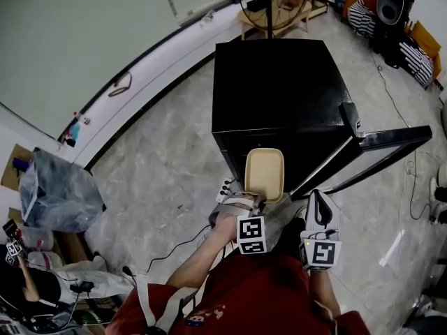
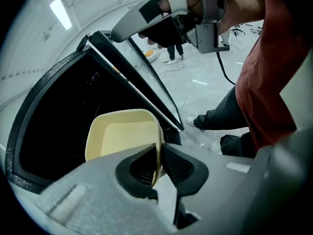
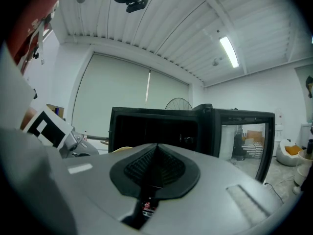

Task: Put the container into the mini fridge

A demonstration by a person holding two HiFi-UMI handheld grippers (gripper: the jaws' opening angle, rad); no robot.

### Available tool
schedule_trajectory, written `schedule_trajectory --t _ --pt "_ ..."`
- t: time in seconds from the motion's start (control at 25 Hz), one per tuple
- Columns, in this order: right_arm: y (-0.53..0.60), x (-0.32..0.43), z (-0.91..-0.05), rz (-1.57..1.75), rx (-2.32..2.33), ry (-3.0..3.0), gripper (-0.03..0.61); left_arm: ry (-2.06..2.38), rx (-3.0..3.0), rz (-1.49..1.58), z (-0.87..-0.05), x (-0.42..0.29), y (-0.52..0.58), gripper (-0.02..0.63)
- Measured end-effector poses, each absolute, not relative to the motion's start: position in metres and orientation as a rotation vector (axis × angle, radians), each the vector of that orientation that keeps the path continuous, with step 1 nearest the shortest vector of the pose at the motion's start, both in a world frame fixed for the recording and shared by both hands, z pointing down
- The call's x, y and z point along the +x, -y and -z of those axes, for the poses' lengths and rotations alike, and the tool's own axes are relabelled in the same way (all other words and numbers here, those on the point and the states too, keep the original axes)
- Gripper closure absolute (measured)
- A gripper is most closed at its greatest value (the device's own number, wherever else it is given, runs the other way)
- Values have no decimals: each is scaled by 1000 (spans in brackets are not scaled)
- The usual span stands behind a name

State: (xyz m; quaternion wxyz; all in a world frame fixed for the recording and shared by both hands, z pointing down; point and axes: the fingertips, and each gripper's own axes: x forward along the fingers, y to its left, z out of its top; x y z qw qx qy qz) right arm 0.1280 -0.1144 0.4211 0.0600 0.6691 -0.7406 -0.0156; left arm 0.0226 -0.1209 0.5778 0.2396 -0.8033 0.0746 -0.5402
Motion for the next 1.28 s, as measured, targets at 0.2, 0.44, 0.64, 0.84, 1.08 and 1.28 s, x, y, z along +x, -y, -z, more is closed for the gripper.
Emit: schedule_trajectory --t 0.2,0.44,0.64,0.84,1.08,1.28 --pt "132 142 -426 23 2044 2256 578 -220 -2208 1497 -588 32 139 583" --pt "142 162 -442 3 2013 2219 578 -215 -2215 1515 -595 43 153 583" --pt "144 166 -441 -17 2019 2187 578 -201 -2218 1517 -602 50 156 583" --pt "143 164 -451 -51 2014 2217 578 -181 -2231 1540 -616 52 156 583" --pt "148 166 -458 -78 1976 2233 578 -192 -2238 1568 -638 59 165 581" --pt "151 173 -461 -77 1955 2225 578 -186 -2248 1590 -656 64 176 581"
